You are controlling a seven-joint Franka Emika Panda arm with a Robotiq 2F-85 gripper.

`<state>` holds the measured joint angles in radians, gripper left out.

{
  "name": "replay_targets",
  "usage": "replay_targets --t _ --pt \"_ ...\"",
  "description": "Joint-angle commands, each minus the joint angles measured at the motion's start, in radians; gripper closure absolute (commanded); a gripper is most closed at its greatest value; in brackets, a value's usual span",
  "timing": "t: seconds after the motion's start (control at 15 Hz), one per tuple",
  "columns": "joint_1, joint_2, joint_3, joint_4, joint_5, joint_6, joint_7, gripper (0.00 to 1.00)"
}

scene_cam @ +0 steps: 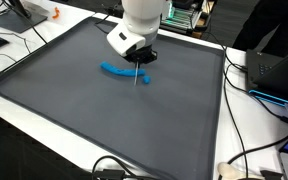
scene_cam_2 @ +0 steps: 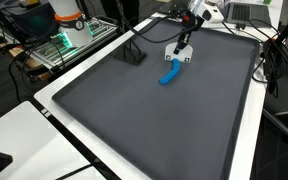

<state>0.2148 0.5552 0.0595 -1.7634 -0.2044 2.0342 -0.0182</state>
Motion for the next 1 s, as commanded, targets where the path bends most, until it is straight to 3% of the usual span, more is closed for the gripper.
replay_targets --t 0.0,0.93 --pt "-0.011 0.000 0.010 -0.031 -0.006 -0.057 -0.012 0.99" --pt "-0.021 -0.046 0.024 -0.030 -0.005 -0.222 -0.057 0.99"
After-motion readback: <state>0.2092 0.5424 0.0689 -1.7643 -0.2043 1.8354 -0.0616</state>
